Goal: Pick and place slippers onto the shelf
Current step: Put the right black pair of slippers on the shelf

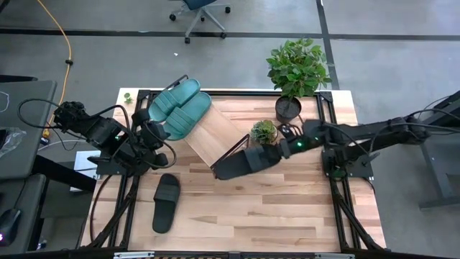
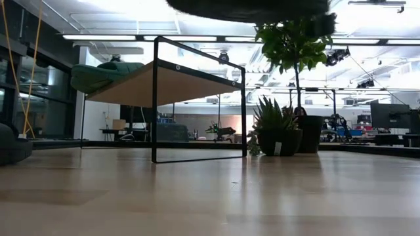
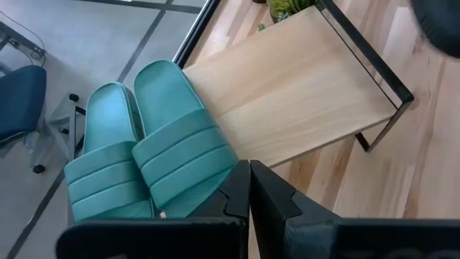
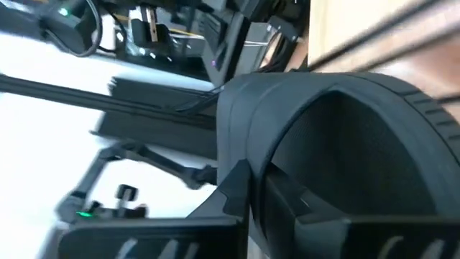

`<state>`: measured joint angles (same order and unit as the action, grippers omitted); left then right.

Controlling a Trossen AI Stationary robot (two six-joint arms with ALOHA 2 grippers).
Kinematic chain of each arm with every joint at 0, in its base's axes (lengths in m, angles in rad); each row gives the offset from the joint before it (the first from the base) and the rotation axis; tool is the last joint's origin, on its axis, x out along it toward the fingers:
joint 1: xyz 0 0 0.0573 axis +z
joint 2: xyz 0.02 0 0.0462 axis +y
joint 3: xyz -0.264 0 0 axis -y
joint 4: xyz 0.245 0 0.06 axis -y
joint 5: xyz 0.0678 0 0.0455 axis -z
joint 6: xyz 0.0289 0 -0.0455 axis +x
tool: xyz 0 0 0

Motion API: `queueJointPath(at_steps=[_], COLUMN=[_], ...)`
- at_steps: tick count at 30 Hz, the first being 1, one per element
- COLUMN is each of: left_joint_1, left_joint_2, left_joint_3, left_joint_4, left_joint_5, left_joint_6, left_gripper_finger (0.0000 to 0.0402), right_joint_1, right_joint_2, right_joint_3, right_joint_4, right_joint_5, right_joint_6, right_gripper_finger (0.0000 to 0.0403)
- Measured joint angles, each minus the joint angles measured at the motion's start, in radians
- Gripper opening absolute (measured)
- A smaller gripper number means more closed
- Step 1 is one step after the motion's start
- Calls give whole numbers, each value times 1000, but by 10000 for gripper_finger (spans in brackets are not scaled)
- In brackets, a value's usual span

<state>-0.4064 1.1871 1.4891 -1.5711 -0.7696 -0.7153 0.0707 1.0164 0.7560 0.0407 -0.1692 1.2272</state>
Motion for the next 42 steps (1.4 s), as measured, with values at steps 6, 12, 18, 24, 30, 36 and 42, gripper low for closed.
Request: queueJointPath(at_steps=[6, 12, 18, 24, 30, 36, 42], left_joint_1=[0, 0, 0, 0, 0, 0, 0], left_joint_2=[0, -1, -1, -1, -1, -1, -1], left_joint_3=[0, 0, 0, 0, 0, 0, 0], left_joint_4=[0, 0, 0, 0, 0, 0, 0], left_joint_5=[1, 3, 2, 2, 5, 6, 9], left_joint_6=[4, 4, 4, 4, 4, 4, 4], left_gripper_finger=[1, 1, 1, 1, 1, 1, 1], right_joint_1=[-101, -185, -248, -292, -336, -380, -421], right_joint_2=[134, 245, 341, 424, 504, 582, 652], right_joint_3=[193, 321, 397, 461, 543, 613, 655], right_joint_4=[-133, -167, -178, -174, -179, -180, -204], right_joint_5=[-99, -218, -318, -390, -459, -518, -577], right_joint_6=[-204, -293, -354, -405, -451, -484, -511], right_gripper_finger=[7, 3, 3, 3, 3, 3, 2])
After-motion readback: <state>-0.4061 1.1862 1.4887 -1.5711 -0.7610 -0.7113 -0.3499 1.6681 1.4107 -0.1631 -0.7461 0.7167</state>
